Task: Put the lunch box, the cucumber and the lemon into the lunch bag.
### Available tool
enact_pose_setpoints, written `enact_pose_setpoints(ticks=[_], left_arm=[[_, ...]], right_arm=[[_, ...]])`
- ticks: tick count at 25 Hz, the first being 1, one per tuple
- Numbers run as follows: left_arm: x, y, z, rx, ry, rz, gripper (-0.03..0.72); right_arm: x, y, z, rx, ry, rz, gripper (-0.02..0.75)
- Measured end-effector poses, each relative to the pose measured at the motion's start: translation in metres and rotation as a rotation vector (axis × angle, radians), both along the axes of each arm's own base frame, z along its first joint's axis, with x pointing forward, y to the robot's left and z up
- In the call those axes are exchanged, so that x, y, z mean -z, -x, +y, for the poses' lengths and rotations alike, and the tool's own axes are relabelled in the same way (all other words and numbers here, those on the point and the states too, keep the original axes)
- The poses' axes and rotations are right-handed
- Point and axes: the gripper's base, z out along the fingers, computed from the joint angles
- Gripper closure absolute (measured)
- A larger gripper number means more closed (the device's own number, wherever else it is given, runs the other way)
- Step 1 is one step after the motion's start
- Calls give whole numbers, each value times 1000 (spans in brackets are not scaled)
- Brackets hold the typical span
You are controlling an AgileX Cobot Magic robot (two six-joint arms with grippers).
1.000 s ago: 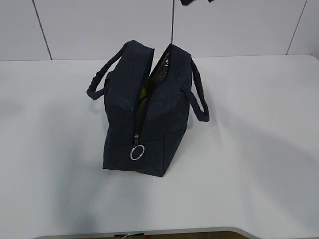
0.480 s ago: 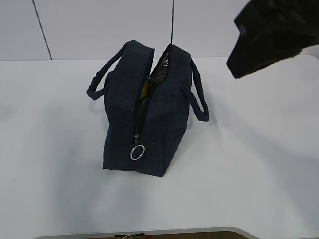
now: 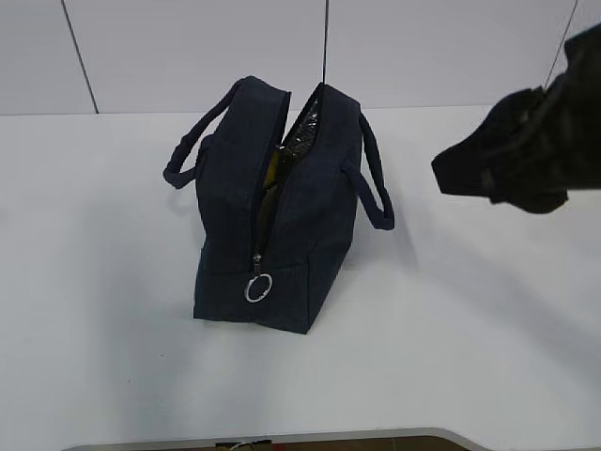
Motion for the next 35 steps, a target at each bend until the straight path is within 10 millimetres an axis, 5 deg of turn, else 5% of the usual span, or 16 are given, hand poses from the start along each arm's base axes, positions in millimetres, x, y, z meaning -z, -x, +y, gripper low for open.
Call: enact_pose_setpoints(ticks=[6, 21, 28, 35], left_arm=[[-1, 5, 1, 3, 4, -9, 383], [-1, 8, 0, 10, 10, -11, 383], [-2, 9, 0, 11, 11, -11, 383], [-2, 12, 1, 12, 13, -20, 383]], right_arm=[[40, 2, -1, -37, -59, -142, 391], [49, -8, 7, -47, -217, -409, 391], [82, -19, 15, -45, -183, -346, 391], [104, -7, 12, -86, -305, -451, 391]])
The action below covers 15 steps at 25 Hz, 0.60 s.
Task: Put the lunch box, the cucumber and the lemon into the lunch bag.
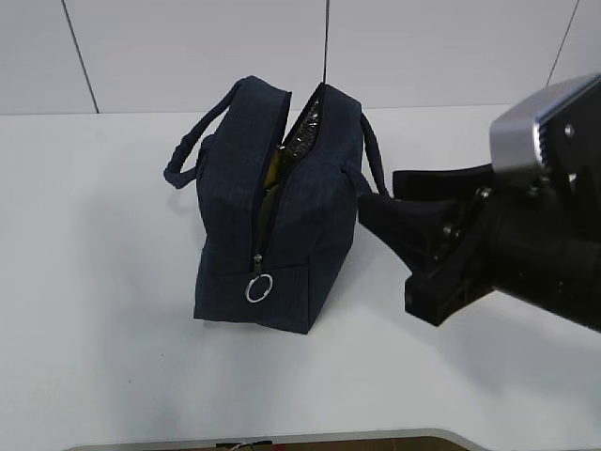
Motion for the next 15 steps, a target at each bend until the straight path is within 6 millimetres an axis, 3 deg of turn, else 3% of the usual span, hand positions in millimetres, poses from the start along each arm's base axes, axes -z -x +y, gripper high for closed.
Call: enact_pose_setpoints(ticks=[7, 15], left_arm=[[0, 0, 0, -3, -4, -1, 383], [0, 0, 1, -6, -7, -1, 383]], right_arm=[[14, 11, 9, -155, -17, 9, 391], [49, 6, 31, -305, -25, 98, 391]])
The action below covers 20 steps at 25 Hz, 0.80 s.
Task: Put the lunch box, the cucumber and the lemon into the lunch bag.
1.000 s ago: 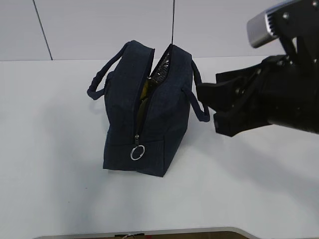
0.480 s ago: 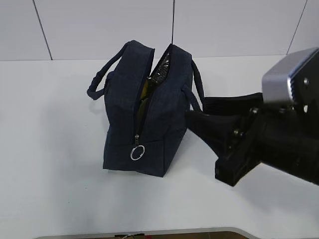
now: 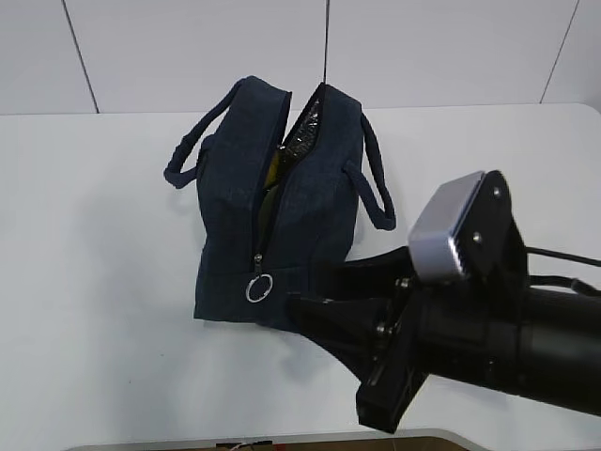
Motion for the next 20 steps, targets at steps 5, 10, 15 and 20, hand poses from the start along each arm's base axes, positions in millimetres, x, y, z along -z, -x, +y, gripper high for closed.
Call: enact_pose_setpoints(ticks=[5, 10, 15, 20], left_arm=[[0, 0, 0, 0, 0, 0, 383], [0, 0, 0, -1, -1, 0, 383], [0, 0, 1, -8, -11, -2, 383], [1, -1, 4, -27, -35, -7, 383]], right_arm=[[26, -6, 9, -28, -6, 74, 391], [41, -13, 14, 0, -88, 125, 391], [41, -24, 12, 115, -186, 146, 391], [53, -30, 14, 147, -182, 179, 391]])
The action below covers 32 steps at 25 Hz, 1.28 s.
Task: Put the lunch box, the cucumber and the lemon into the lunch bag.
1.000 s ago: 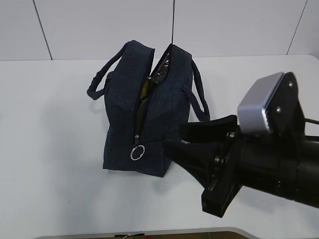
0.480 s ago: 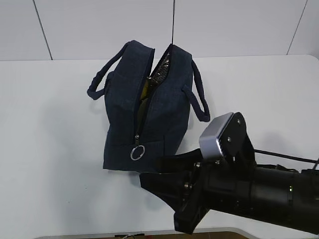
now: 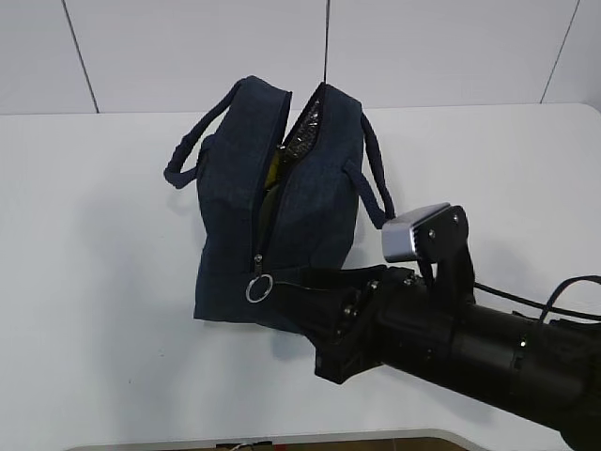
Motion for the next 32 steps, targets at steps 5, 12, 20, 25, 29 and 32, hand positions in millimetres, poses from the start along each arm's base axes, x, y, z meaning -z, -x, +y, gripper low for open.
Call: enact_pose_setpoints(ticks=[5, 12, 20, 25, 29, 32], left_arm=[[0, 0, 0, -3, -3, -1, 383], [0, 0, 0, -3, -3, -1, 383], [0, 0, 0, -3, -3, -1, 383], [0, 0, 0, -4, -5, -1, 383], [0, 0, 1, -8, -10, -2, 383], [0, -1, 2, -13, -17, -3, 383]], right_arm=[[5, -3, 3, -1, -17, 1, 391], [10, -11, 11, -24, -8, -3, 387], [17, -22, 17, -11, 51, 29, 289], [28, -26, 22, -31, 70, 42, 276], [31, -26, 24, -51, 81, 43, 275], [30, -29, 25, -52, 78, 36, 275]])
